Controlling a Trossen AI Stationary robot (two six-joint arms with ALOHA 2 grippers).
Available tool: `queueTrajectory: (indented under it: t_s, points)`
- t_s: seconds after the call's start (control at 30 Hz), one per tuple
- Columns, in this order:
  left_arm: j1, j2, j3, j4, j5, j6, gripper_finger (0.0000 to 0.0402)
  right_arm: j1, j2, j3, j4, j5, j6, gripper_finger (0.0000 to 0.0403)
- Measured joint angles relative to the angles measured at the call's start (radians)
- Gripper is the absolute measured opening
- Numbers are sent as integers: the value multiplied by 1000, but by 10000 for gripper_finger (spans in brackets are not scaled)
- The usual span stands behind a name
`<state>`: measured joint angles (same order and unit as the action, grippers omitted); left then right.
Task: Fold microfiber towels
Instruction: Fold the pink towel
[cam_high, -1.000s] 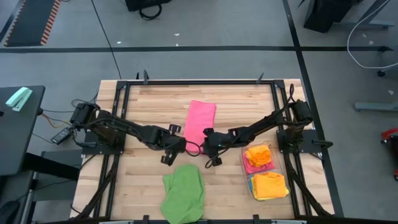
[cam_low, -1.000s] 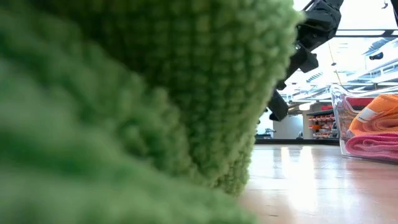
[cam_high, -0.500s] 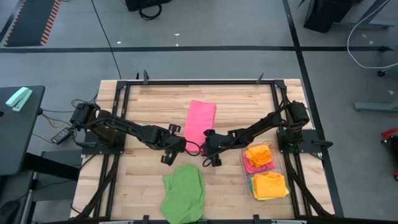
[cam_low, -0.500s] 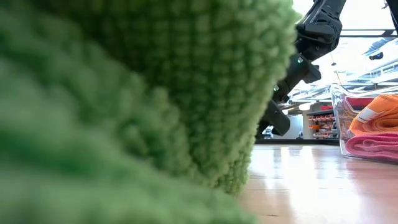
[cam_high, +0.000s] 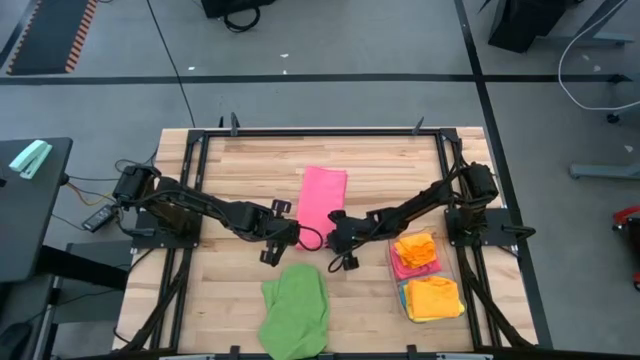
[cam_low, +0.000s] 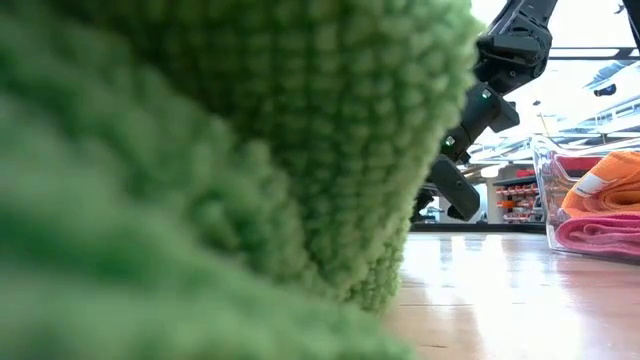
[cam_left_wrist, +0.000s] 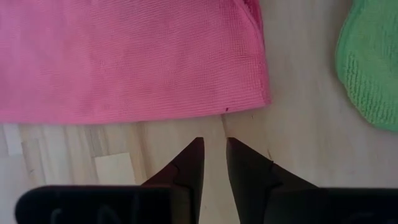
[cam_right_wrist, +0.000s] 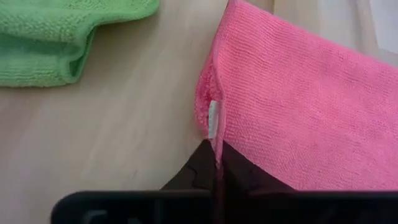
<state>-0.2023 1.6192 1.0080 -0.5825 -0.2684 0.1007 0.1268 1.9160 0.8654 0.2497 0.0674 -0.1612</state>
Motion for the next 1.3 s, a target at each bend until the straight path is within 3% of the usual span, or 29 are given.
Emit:
queueTrajectory:
  t_s: [0.4,0.87,1.1,1.3]
  points:
    - [-33,-6,1,7,1,-10,66,60,-14,52,-68,-203,1,5]
    - [-30,-47,2,-9,-30,-10,56,54,-215,81,-264,-15,5,3]
    - [-30,-83,3,-19,-61,-2,48,-35,-249,81,-318,-9,-21,3]
    - [-30,-84,3,-13,-61,16,50,-146,-249,81,-304,-78,-60,3]
